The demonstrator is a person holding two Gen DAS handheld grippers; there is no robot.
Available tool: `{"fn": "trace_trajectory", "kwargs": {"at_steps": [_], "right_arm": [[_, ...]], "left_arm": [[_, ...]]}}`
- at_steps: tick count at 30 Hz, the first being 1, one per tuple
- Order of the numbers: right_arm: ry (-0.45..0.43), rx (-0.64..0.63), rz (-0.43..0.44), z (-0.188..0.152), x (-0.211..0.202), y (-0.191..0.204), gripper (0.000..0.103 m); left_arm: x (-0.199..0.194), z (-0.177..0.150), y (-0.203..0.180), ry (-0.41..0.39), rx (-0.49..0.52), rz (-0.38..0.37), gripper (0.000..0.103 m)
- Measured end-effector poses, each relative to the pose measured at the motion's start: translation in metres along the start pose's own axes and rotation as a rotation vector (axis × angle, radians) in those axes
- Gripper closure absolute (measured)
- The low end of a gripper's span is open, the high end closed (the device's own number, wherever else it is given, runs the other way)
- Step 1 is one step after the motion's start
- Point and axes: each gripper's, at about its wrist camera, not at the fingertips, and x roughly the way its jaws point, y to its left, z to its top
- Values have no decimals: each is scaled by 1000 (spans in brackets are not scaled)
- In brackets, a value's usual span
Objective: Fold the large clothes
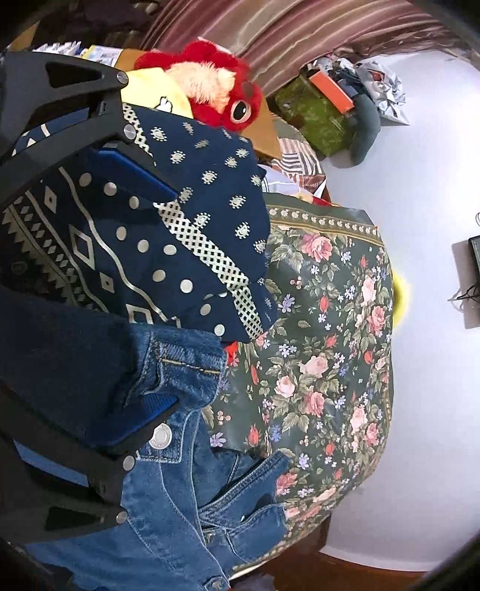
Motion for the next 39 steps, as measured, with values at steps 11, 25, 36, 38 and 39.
{"fn": "trace_trajectory", "kwargs": {"at_steps": [11,25,36,38,39], "right_arm": [[-36,45,5,-6,-31,1,45],[-57,2,-11,-11,-41,17,44],[-8,29,-9,-19,-27,15,44],[-2,34,-9,-19,-26,14,44],[-1,36,-8,-19,-26,14,44]], "left_arm": [[-92,-28,-14,-107,66,-98,0],[-114,-126,44,-70,-146,-352,0],[-30,-167,67,150,-514,-700,0],[-23,-163,62,149,-534,-745,0],[-20,-161,58,146,-539,-760,0]]}}
